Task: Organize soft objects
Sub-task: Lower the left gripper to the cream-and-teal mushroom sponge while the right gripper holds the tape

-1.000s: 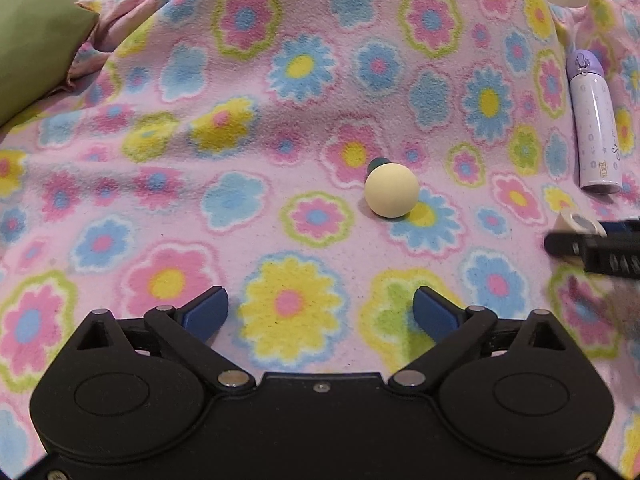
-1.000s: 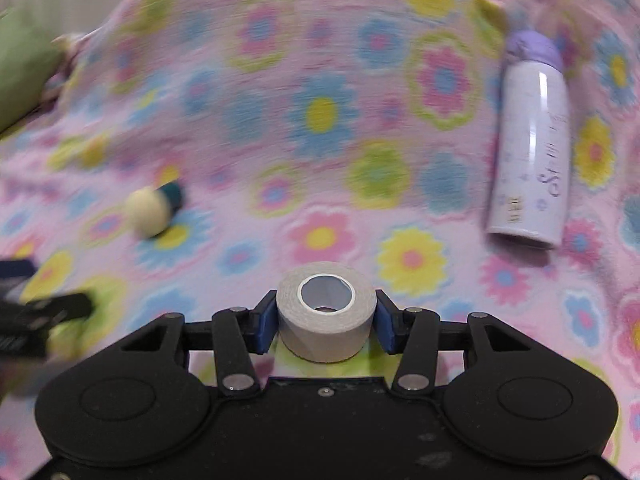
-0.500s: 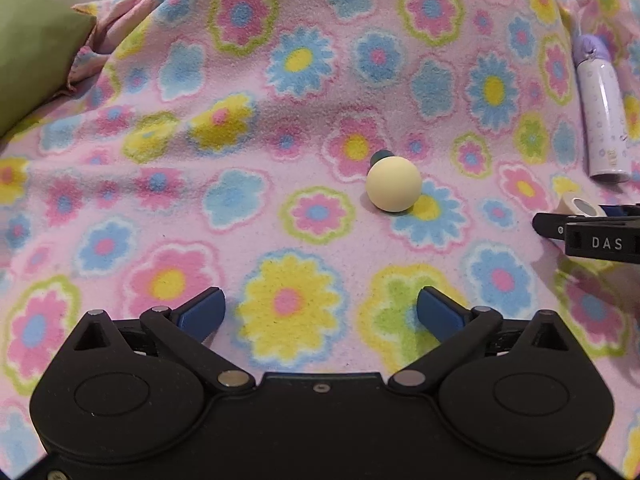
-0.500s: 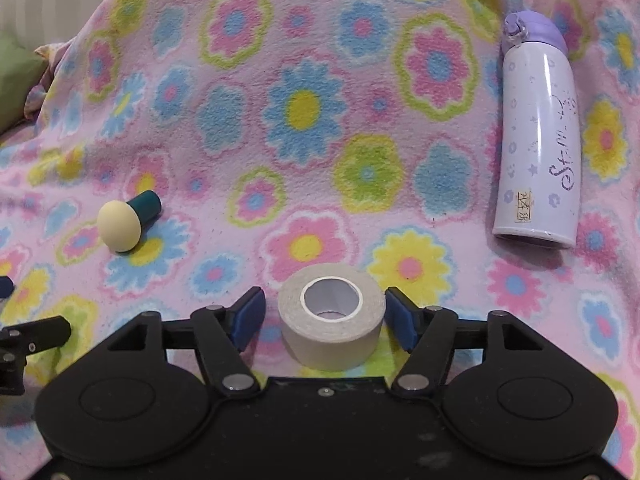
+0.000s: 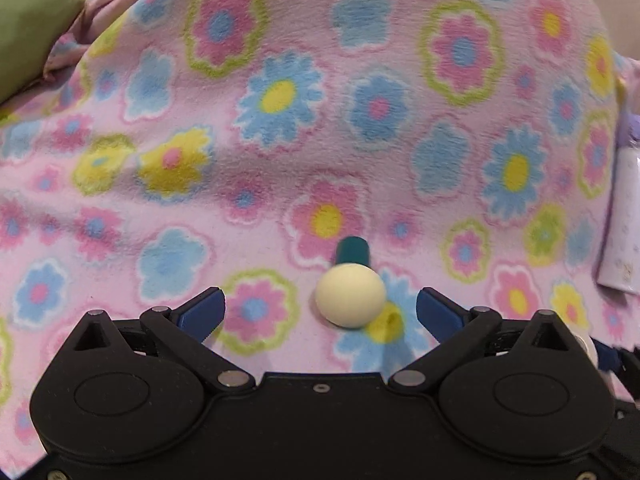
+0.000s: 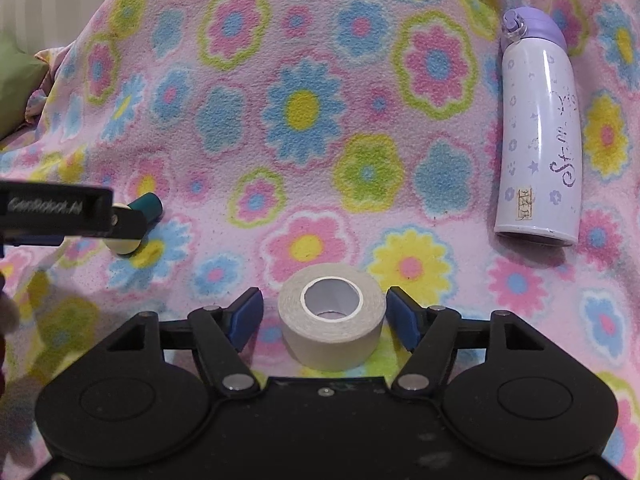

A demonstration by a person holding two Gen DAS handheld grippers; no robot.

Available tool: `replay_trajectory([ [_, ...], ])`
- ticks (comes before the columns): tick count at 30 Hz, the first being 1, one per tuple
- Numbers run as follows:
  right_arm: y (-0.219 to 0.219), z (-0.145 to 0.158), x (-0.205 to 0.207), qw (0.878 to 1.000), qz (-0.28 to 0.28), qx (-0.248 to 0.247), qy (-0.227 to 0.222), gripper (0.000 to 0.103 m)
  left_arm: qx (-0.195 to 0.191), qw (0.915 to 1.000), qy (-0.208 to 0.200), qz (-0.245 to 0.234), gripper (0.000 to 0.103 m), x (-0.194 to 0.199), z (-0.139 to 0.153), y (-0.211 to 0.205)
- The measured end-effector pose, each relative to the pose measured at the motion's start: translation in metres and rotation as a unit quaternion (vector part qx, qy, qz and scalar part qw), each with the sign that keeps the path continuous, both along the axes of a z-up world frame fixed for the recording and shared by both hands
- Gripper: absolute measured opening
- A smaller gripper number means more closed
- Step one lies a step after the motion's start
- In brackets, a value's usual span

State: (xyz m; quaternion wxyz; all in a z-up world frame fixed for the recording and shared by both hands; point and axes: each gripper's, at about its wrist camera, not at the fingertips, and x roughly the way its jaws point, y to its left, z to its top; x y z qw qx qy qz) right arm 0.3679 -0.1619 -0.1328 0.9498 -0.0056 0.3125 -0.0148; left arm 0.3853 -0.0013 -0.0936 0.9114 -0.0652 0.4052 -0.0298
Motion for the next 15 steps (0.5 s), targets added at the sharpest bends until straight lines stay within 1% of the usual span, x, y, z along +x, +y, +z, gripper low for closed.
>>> replay_trajectory([
  [4, 0.0, 0.0, 0.0, 1.0, 0.002, 0.002, 0.001, 0.069, 0.033, 0.9994, 0.013, 0.0, 0.1, 0.001, -0.005, 0.008],
  [6, 0.001, 0.0, 0.0, 1.0, 0.002, 0.001, 0.001, 0.069, 0.036, 0.9993, 0.007, -0.006, 0.1, -0.005, -0.003, 0.017],
  [9, 0.001, 0.001, 0.0, 1.0, 0.002, 0.001, 0.001, 0.069, 0.067, 0.9977, -0.008, 0.007, 0.101, -0.015, 0.004, 0.026],
  [11, 0.001, 0.0, 0.0, 1.0, 0.002, 0.001, 0.001, 0.069, 0.081, 0.9966, -0.01, 0.011, 0.101, -0.02, 0.006, 0.034],
  [15, 0.001, 0.001, 0.0, 1.0, 0.002, 0.002, 0.001, 0.069, 0.092, 0.9955, 0.02, 0.008, 0.099, -0.031, -0.001, 0.051],
])
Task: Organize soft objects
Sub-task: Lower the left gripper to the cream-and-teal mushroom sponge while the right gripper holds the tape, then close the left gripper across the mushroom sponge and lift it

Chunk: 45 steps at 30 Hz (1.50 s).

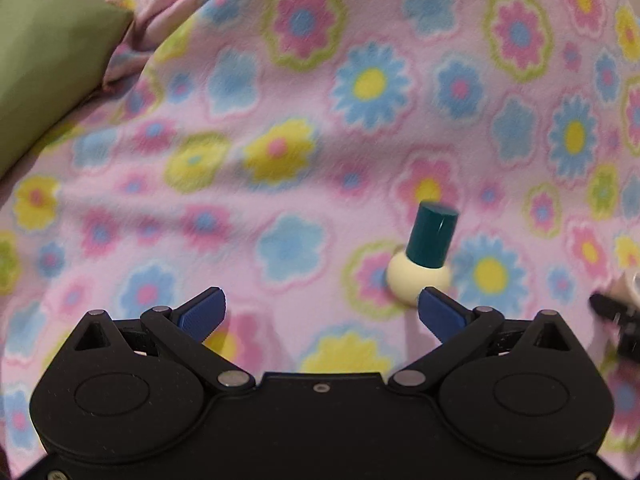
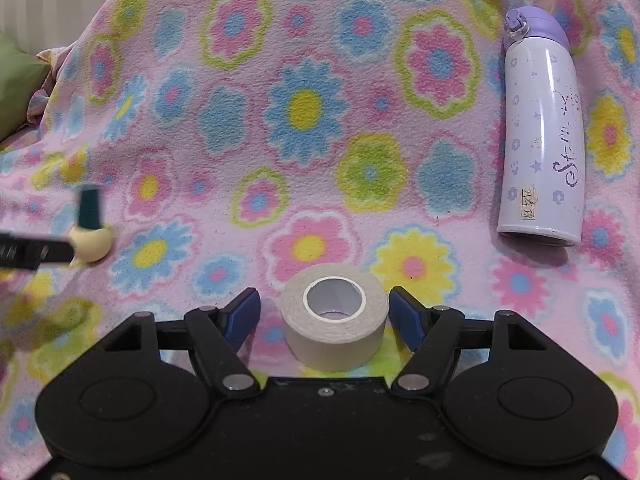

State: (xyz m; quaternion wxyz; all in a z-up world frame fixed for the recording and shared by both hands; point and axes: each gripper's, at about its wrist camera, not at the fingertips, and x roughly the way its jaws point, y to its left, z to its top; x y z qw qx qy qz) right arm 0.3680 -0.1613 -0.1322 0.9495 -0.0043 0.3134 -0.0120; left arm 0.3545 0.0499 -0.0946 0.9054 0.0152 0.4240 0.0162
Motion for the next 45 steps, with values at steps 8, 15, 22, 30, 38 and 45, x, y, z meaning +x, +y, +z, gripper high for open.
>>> replay_trajectory([
  [8, 0.0, 0.0, 0.0, 1.0, 0.0, 0.0, 0.0, 0.07, -0.023, 0.9992, 0.028, -0.015, 0.099, -0.03, -0.003, 0.007],
  [15, 0.0, 0.0, -0.001, 1.0, 0.001, 0.002, 0.0, 0.07, 0.017, 0.9969, 0.002, -0.076, 0.099, -0.045, 0.004, -0.012],
  [22, 0.0, 0.0, -0.001, 1.0, 0.001, 0.002, 0.0, 0.07, -0.013, 0.9998, -0.009, -0.011, 0.099, -0.038, 0.011, -0.004],
  [30, 0.0, 0.001, -0.001, 1.0, 0.001, 0.002, 0.001, 0.07, -0.204, 0.9649, 0.019, 0.164, 0.099, -0.031, 0.024, 0.009],
  [38, -0.001, 0.001, -0.001, 1.0, 0.002, 0.004, 0.001, 0.07, -0.182, 0.9608, 0.029, 0.207, 0.086, 0.002, 0.017, -0.011],
  [45, -0.001, 0.002, -0.001, 1.0, 0.003, 0.007, 0.0, 0.071, -0.164, 0.9671, 0.042, 0.189, 0.049, 0.006, 0.01, -0.008],
])
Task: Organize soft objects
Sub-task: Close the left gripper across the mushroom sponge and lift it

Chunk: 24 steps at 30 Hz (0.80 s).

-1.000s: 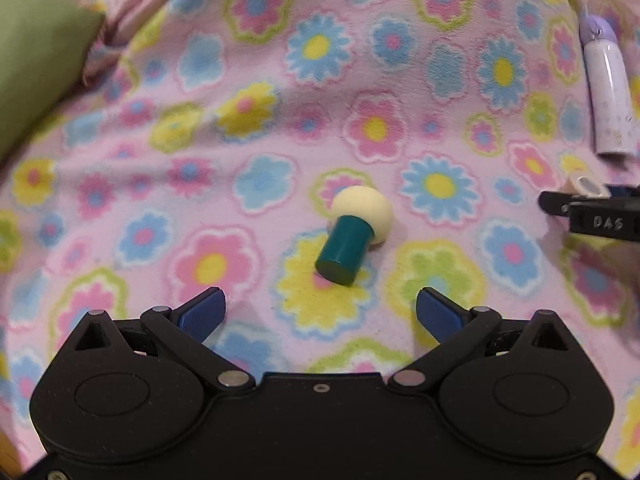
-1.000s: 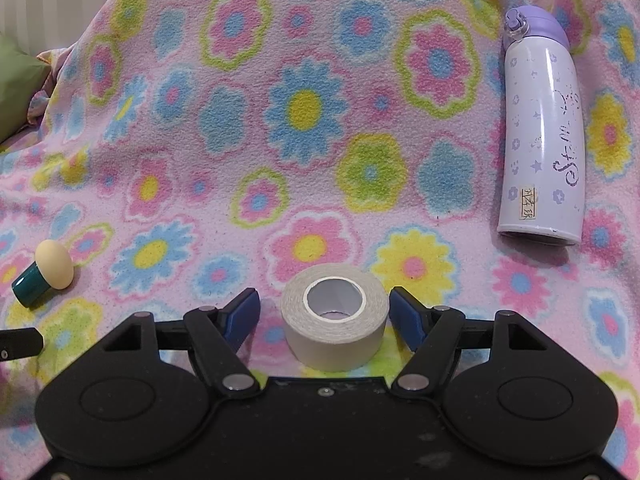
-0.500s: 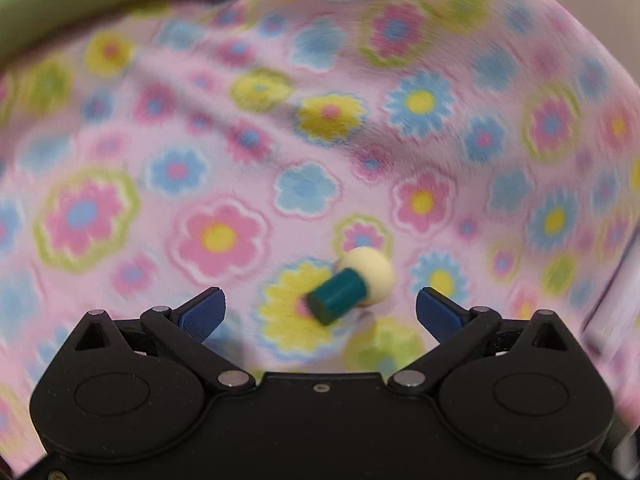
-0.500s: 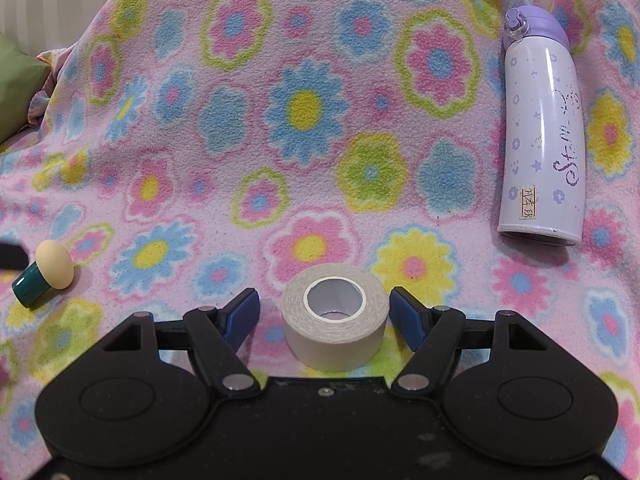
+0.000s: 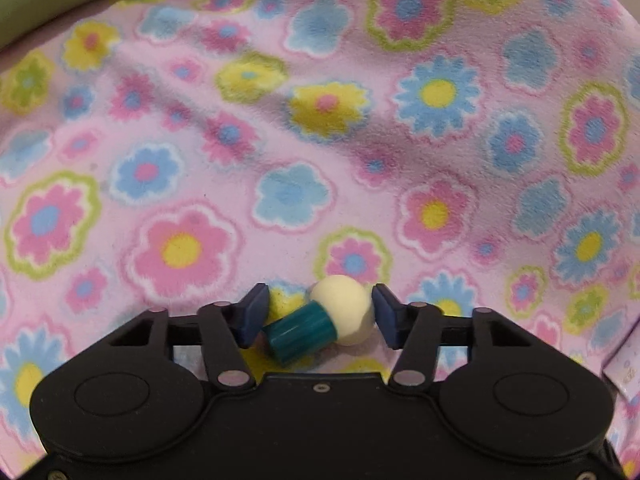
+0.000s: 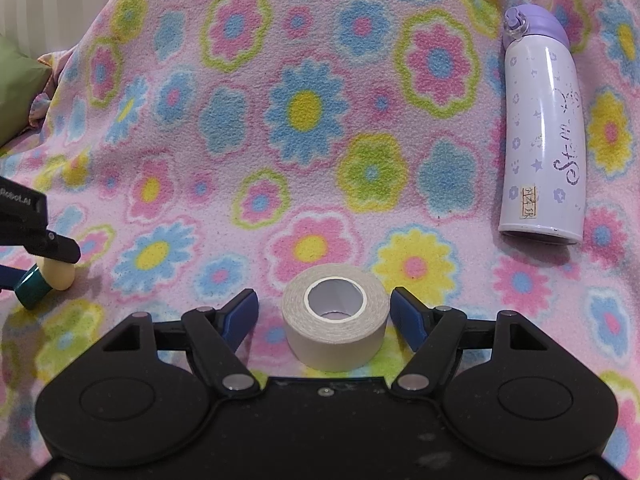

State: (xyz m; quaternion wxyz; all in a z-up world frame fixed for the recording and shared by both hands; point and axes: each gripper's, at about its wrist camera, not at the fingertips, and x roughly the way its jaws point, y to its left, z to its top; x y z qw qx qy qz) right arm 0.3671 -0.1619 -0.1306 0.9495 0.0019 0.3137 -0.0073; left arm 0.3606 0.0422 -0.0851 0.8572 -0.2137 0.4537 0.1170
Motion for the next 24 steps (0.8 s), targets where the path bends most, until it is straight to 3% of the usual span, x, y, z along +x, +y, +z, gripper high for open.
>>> replay_trajectory([
  [3, -0.001, 0.0, 0.0, 1.0, 0.0, 0.0, 0.0, 0.071, -0.006, 0.9994, -0.009, -0.034, 0.04, -0.005, 0.006, 0.002],
  [8, 0.0, 0.0, 0.0, 1.0, 0.003, 0.002, 0.001, 0.071, 0.003, 0.9917, -0.006, -0.128, 0.039, -0.015, 0.014, -0.003],
  [11, 0.0, 0.001, -0.001, 1.0, 0.002, 0.001, 0.001, 0.071, 0.035, 0.9773, 0.004, -0.209, 0.039, -0.026, 0.016, -0.014],
  [13, 0.0, 0.0, 0.0, 1.0, 0.002, 0.001, 0.001, 0.071, 0.07, 0.9632, 0.001, -0.26, 0.042, -0.038, 0.017, -0.025],
  [18, 0.0, 0.0, 0.0, 1.0, 0.002, 0.0, 0.001, 0.072, 0.118, 0.9368, -0.005, -0.329, 0.046, -0.062, 0.017, -0.043],
  [21, 0.0, 0.0, -0.001, 1.0, 0.003, 0.0, 0.001, 0.072, 0.118, 0.9339, 0.006, -0.337, 0.056, -0.07, 0.014, -0.045],
  [24, 0.0, 0.0, 0.0, 1.0, 0.003, 0.0, 0.001, 0.072, 0.088, 0.9458, 0.021, -0.312, 0.056, -0.074, 0.008, -0.037],
])
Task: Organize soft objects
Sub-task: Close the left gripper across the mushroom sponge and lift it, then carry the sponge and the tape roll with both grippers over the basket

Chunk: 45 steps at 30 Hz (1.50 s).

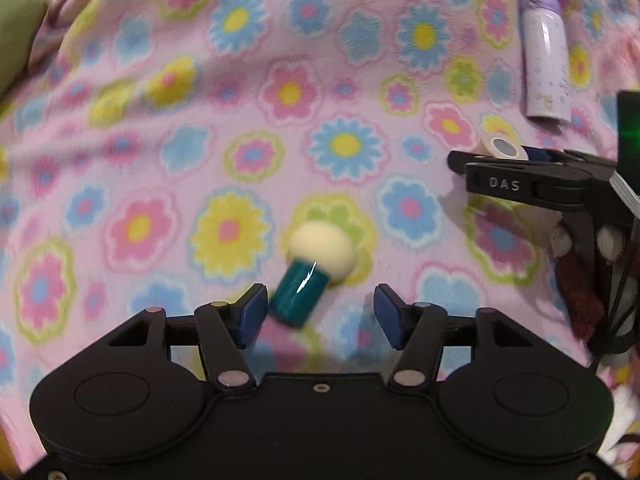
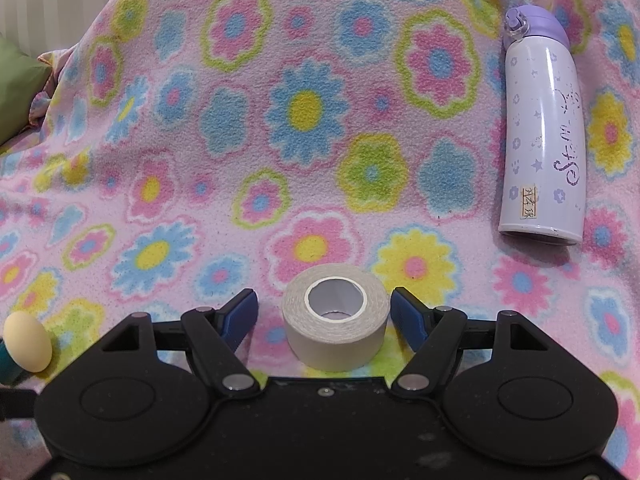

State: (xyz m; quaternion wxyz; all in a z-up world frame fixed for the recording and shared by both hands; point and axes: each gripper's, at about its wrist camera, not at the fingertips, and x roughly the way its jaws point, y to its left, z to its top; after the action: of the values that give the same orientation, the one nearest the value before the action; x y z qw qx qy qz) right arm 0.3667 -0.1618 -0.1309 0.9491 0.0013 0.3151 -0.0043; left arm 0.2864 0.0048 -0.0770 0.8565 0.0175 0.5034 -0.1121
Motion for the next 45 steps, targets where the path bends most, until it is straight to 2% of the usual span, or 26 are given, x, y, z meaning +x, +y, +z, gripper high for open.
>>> replay_trajectory([
  [2, 0.0, 0.0, 0.0, 1.0, 0.0, 0.0, 0.0, 0.072, -0.025, 0.9989, 0.009, 0.039, 0.059, -0.002, -0.001, 0.008],
  [4, 0.0, 0.0, 0.0, 1.0, 0.0, 0.0, 0.0, 0.072, -0.062, 0.9949, 0.016, 0.077, 0.068, -0.003, -0.001, 0.016],
  [5, 0.0, 0.0, 0.0, 1.0, 0.0, 0.0, 0.0, 0.072, -0.074, 0.993, 0.018, 0.09, 0.068, -0.002, -0.001, 0.017],
  [11, 0.0, 0.0, 0.0, 1.0, 0.001, 0.001, 0.0, 0.072, -0.078, 0.9883, 0.03, 0.127, 0.071, 0.003, -0.002, 0.014],
  [13, 0.0, 0.0, 0.0, 1.0, 0.001, 0.001, 0.0, 0.072, -0.092, 0.9853, 0.034, 0.14, 0.075, 0.002, -0.002, 0.013],
  [16, 0.0, 0.0, 0.0, 1.0, 0.001, 0.001, 0.0, 0.072, -0.115, 0.9755, 0.044, 0.183, 0.077, 0.006, -0.005, 0.016],
  [21, 0.0, 0.0, 0.0, 1.0, 0.001, 0.001, 0.0, 0.072, -0.169, 0.9458, 0.068, 0.269, 0.082, 0.016, -0.007, 0.029],
  [26, 0.001, 0.0, 0.0, 1.0, 0.001, 0.001, 0.0, 0.072, -0.143, 0.9434, 0.073, 0.29, 0.077, 0.023, -0.008, 0.019],
  [27, 0.0, 0.0, 0.0, 1.0, 0.001, 0.001, 0.0, 0.072, -0.137, 0.9437, 0.067, 0.294, 0.064, 0.023, -0.008, 0.018],
  [28, 0.0, 0.0, 0.0, 1.0, 0.001, 0.002, 0.0, 0.072, -0.13, 0.9454, 0.061, 0.293, 0.056, 0.023, -0.007, 0.017],
  [34, -0.003, 0.001, -0.002, 1.0, 0.0, 0.013, -0.003, 0.072, -0.119, 0.9592, 0.056, 0.25, 0.055, 0.019, -0.005, 0.021],
  [36, -0.005, 0.002, -0.004, 1.0, -0.002, 0.017, -0.004, 0.07, -0.105, 0.9678, 0.05, 0.223, 0.055, 0.015, 0.0, 0.019],
  [38, -0.008, 0.005, -0.009, 1.0, -0.004, 0.02, -0.002, 0.066, -0.08, 0.9766, 0.036, 0.196, 0.056, 0.008, 0.005, 0.019],
  [40, -0.01, 0.009, -0.015, 1.0, 0.003, 0.021, 0.003, 0.049, -0.057, 0.9831, 0.017, 0.173, 0.056, 0.0, 0.012, 0.018],
  [45, -0.013, 0.017, -0.038, 1.0, 0.026, 0.005, 0.012, 0.048, -0.029, 0.991, -0.009, 0.131, 0.056, -0.016, 0.019, 0.016],
])
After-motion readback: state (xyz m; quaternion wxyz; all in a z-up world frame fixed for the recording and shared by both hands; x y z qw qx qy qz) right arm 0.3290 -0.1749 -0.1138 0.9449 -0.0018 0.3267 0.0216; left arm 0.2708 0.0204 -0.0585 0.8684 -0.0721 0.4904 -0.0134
